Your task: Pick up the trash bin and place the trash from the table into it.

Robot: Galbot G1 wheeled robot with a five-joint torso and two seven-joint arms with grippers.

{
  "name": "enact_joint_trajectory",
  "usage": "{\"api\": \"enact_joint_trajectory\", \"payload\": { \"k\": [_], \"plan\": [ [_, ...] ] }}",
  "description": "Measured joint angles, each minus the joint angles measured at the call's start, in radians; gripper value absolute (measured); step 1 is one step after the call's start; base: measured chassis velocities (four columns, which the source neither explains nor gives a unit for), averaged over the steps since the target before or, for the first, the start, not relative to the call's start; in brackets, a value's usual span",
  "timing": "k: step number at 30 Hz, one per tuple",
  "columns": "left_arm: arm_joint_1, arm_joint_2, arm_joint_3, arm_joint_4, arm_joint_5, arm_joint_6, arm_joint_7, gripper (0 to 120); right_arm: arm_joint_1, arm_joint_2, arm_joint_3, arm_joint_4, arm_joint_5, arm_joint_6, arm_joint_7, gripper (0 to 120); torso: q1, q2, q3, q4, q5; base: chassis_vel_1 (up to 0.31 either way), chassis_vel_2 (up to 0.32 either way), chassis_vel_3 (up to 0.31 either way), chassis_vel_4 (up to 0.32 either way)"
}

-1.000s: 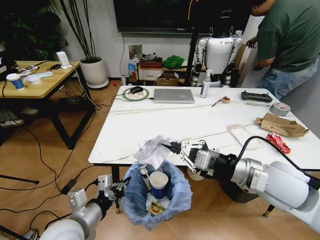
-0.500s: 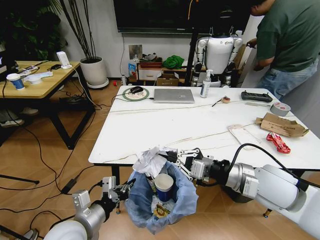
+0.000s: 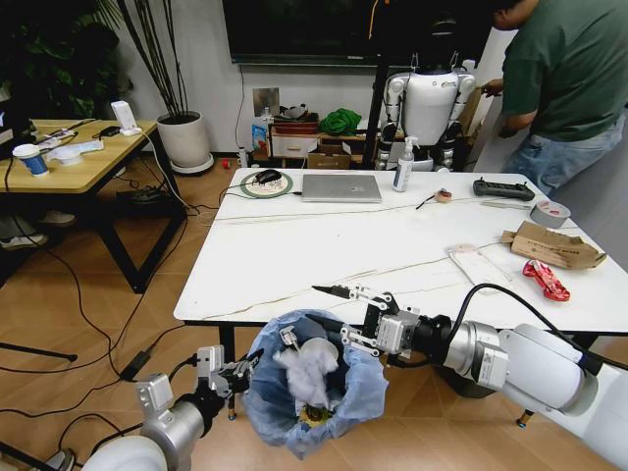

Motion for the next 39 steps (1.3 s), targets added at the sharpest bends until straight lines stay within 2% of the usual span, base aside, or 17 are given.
{"api": "enact_joint_trajectory", "payload": {
  "k": [3,5,7,9,10,11,12,15,16,17,18,22,24,26,28,32,39],
  "plan": [
    [0.012,-0.020,-0.013,0.000,0.018,0.000,-0.006,0,-0.012,0.052,0.061,-0.049,0.150,0.015,0.018,63,0.000,0.000,0.000,0.0001,0.0002,0.000,0.000,0.000,0.000],
    [0.016,-0.031,-0.016,0.002,0.028,-0.002,-0.005,0,-0.016,0.072,0.088,-0.071,0.190,0.011,0.023,68,0.000,0.000,0.000,0.0002,0.0001,0.000,0.000,0.000,0.000],
    [0.022,-0.064,-0.020,0.016,0.064,-0.010,0.003,0,-0.066,0.139,0.219,-0.136,0.267,-0.004,0.027,78,0.000,0.000,0.000,0.0007,0.0001,0.000,0.000,0.000,0.000],
    [0.025,-0.072,-0.022,0.023,0.077,-0.013,0.009,0,-0.104,0.170,0.279,-0.159,0.299,-0.015,0.026,81,0.000,0.000,0.000,0.0007,-0.0003,0.000,0.000,0.000,0.000],
    [0.027,-0.080,-0.024,0.031,0.094,-0.016,0.016,0,-0.158,0.209,0.356,-0.189,0.377,-0.026,-0.005,88,0.000,0.000,0.000,0.0006,0.0004,0.000,0.000,0.000,0.000],
    [0.027,-0.080,-0.024,0.031,0.094,-0.016,0.016,0,-0.158,0.209,0.356,-0.189,0.377,-0.026,-0.005,88,0.000,0.000,0.000,0.0006,0.0004,0.000,0.000,0.000,0.000],
    [0.032,-0.091,-0.029,0.038,0.114,-0.021,0.027,0,-0.231,0.258,0.462,-0.223,0.448,-0.044,-0.056,94,0.000,0.000,0.000,0.0004,0.0005,0.000,0.000,0.000,0.000],
    [0.049,-0.113,-0.035,0.051,0.148,-0.032,0.046,0,-0.380,0.350,0.632,-0.263,0.433,-0.044,-0.063,99,0.000,0.000,0.000,-0.0002,0.0005,0.000,0.000,0.000,0.000],
    [0.061,-0.123,-0.035,0.058,0.167,-0.038,0.059,0,-0.467,0.394,0.722,-0.285,0.392,-0.031,-0.049,100,0.000,0.000,0.000,-0.0003,0.0012,0.000,0.000,0.000,0.000],
    [0.073,-0.130,-0.034,0.068,0.198,-0.047,0.075,0,-0.539,0.441,0.822,-0.309,0.334,-0.008,-0.035,100,0.000,0.000,0.000,-0.0005,-0.0002,0.000,0.000,0.000,0.000],
    [0.073,-0.130,-0.034,0.068,0.198,-0.047,0.075,0,-0.539,0.441,0.822,-0.309,0.334,-0.008,-0.035,100,0.000,0.000,0.000,-0.0005,-0.0002,0.000,0.000,0.000,0.000],
    [0.114,-0.143,-0.029,0.076,0.247,-0.066,0.100,0,-0.655,0.552,0.977,-0.356,0.277,0.038,-0.044,100,0.000,0.000,0.000,0.0001,0.0004,0.000,0.000,0.000,0.000],
    [0.131,-0.147,-0.026,0.076,0.262,-0.072,0.107,0,-0.714,0.605,1.018,-0.359,0.276,0.045,-0.085,100,0.000,0.000,0.000,0.0003,-0.0005,0.000,0.000,0.000,0.000],
    [0.133,-0.148,-0.026,0.076,0.264,-0.073,0.108,0,-0.727,0.619,1.025,-0.359,0.276,0.046,-0.097,100,0.000,0.000,0.000,0.0003,-0.0005,0.000,0.000,0.000,0.000],
    [0.141,-0.165,-0.025,0.070,0.277,-0.081,0.111,0,-0.803,0.734,1.051,-0.362,0.269,0.072,-0.172,100,0.000,0.000,0.000,0.0001,0.0000,0.000,0.000,0.000,0.000],
    [0.150,-0.179,-0.027,0.058,0.281,-0.089,0.111,0,-0.839,0.850,1.040,-0.382,0.260,0.107,-0.257,100,0.000,0.000,0.000,-0.0002,0.0000,0.000,0.000,0.000,0.000],
    [0.160,-0.189,-0.028,0.057,0.283,-0.091,0.112,0,-0.818,0.907,1.012,-0.412,0.257,0.114,-0.292,100,0.000,0.000,0.000,0.0003,0.0000,0.000,0.000,0.000,0.000]
  ]
}}
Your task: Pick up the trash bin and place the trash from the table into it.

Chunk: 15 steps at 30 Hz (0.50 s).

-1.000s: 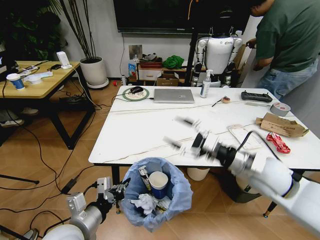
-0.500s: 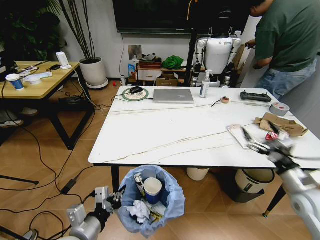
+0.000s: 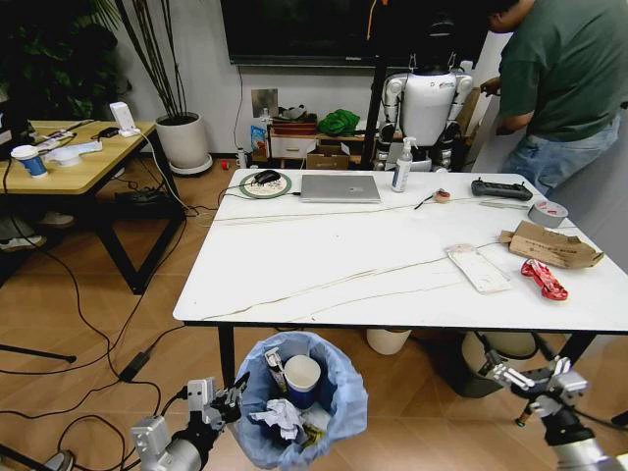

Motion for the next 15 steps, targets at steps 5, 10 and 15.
{"api": "enact_joint_trajectory", "payload": {
  "k": [5,10,15],
  "plan": [
    [0.019,-0.015,0.005,-0.009,0.022,-0.004,0.005,0,0.002,0.011,-0.004,-0.011,0.001,0.017,-0.020,100,0.000,0.000,0.000,0.0001,-0.0001,0.000,0.000,0.000,0.000],
    [0.018,-0.013,0.009,-0.015,0.031,-0.007,0.009,0,0.005,0.015,-0.005,-0.017,0.001,0.029,-0.035,100,0.000,0.000,0.000,0.0000,-0.0001,-0.044,-0.058,0.052,0.037],
    [0.009,-0.009,0.014,-0.007,0.025,-0.007,0.009,0,0.013,0.021,-0.012,-0.017,-0.004,0.029,-0.038,100,0.000,0.000,0.000,-0.0001,0.0002,-0.116,-0.117,0.117,0.107]
  ]
}}
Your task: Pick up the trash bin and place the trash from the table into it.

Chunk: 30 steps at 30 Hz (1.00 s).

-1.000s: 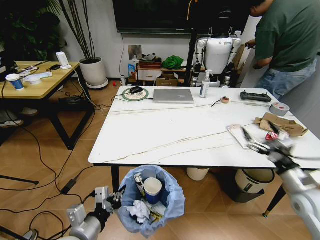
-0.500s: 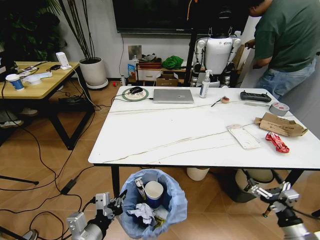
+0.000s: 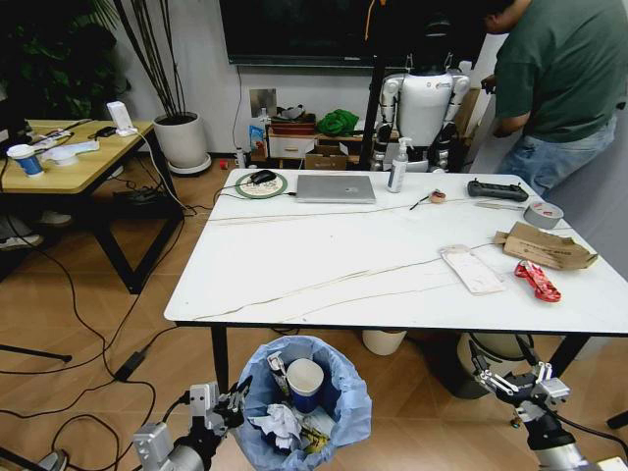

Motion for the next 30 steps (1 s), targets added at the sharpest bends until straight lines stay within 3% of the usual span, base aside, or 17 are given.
{"api": "enact_joint_trajectory", "payload": {
  "k": [30],
  "plan": [
    [-0.016,-0.010,0.015,0.014,-0.010,0.002,-0.002,0,0.018,-0.004,-0.008,-0.012,0.005,-0.005,0.000,100,0.000,0.000,0.000,-0.0001,-0.0001,-0.102,-0.096,0.100,0.096]
  ]
}}
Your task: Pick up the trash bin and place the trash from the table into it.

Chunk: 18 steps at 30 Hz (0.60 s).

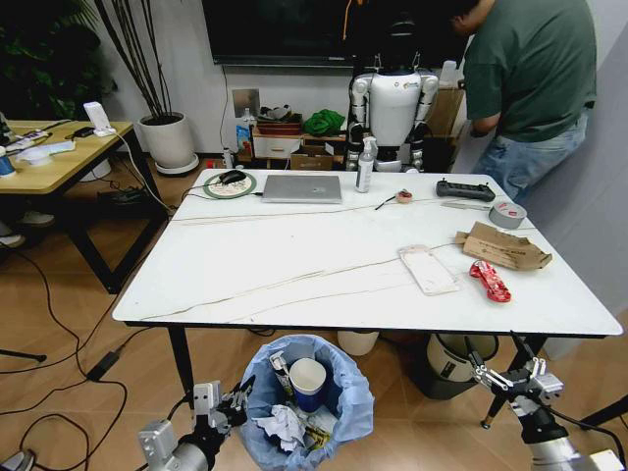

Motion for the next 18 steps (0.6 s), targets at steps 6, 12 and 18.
{"api": "enact_joint_trajectory", "payload": {
  "k": [6,12,18],
  "plan": [
    [0.004,-0.002,0.000,-0.003,0.002,0.000,0.000,0,-0.005,-0.002,0.003,0.003,0.004,0.003,-0.003,100,0.000,0.000,0.000,0.0002,0.0001,-0.090,-0.086,0.093,0.102],
    [0.003,-0.005,0.001,-0.003,0.003,0.000,0.000,0,-0.003,-0.003,0.003,-0.002,0.007,0.007,-0.004,100,0.000,0.000,0.000,0.0003,0.0002,-0.113,-0.105,0.106,0.094],
    [0.011,-0.008,0.001,-0.002,0.009,0.000,0.001,0,0.001,-0.011,-0.002,-0.004,-0.022,0.028,0.034,100,0.000,0.000,0.000,-0.0001,-0.0001,-0.093,-0.116,0.089,0.105]
  ]
}}
